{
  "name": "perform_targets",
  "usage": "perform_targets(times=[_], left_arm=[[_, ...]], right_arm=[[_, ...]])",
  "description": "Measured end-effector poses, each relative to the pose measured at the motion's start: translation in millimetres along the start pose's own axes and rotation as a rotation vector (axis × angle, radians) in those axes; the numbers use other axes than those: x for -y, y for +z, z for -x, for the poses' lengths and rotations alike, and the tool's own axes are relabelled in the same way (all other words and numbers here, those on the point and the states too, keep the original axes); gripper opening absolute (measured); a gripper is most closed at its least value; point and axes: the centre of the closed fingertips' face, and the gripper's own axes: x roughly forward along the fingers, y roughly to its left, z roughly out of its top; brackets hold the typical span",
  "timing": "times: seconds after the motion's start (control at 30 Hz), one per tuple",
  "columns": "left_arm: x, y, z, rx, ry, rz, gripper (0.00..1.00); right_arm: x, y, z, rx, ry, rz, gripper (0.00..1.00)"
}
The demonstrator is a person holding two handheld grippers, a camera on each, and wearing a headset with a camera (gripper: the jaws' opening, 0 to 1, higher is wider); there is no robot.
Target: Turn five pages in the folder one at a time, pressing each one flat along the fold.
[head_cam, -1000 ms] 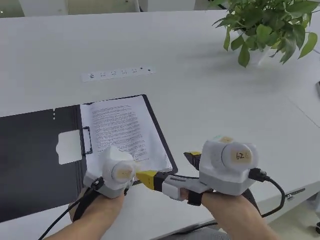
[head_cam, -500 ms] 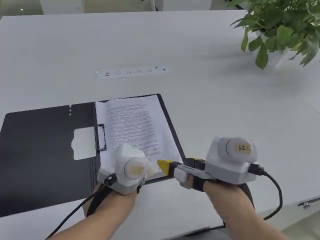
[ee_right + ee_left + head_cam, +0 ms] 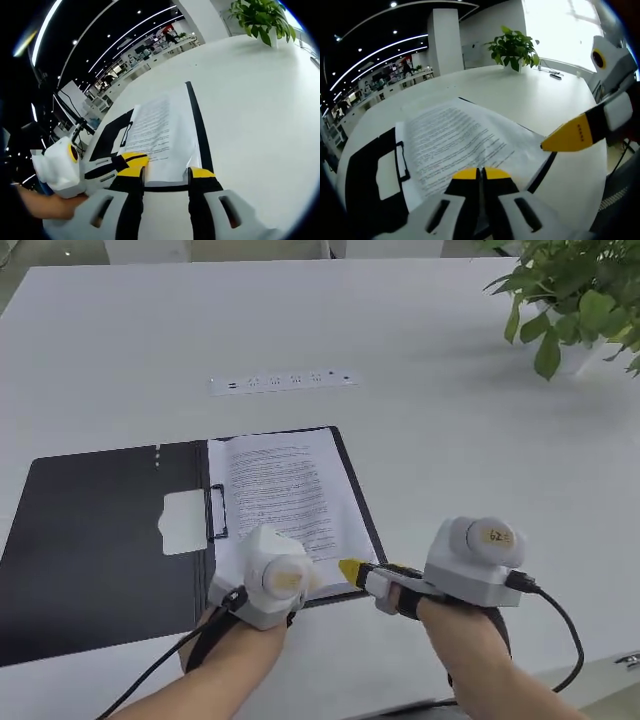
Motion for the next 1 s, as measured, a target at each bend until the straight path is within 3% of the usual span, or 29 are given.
perform_targets(times=[0.07,0.37,0.6,0.7,0.73,0.83,0.9,1.0], left_arm=[[0.0,0.1,0.1,0.001,0.0,0.0,0.01],[0.8,-0.1,0.4,-0.004,-0.002,0.005,0.01],[0.8,-0.6,0.9,-0.007,-0.004,0.018,0.01],[0.1,0.1,1.2,-0.009,-0.008,0.059,0.01],[0.7,0.1,1.3,-0.014,-0.015,0.107,0.02],[-2.9,0.0,4.0,-0.037,-0.038,0.118,0.02],[-5.2,-0.8,9.5,-0.045,-0.039,0.16,0.05],[-9.9,-2.4,21.2,-0.033,-0.038,0.174,0.17]], right_arm=[[3.0,0.3,-0.2,0.006,-0.012,0.0,0.29],[20.1,-0.8,-0.7,0.006,-0.083,-0.031,0.0],[19.9,-3.1,-0.5,0.001,-0.08,-0.051,0.0],[16.2,-1.0,1.6,0.011,-0.07,-0.038,0.0],[14.6,0.7,3.1,0.019,-0.066,-0.035,0.0],[10.6,4.7,4.8,0.036,-0.046,-0.03,0.0],[5.7,8.1,7.2,0.049,-0.032,-0.026,0.0],[-3.7,15.4,12.0,0.078,-0.003,-0.028,0.0]])
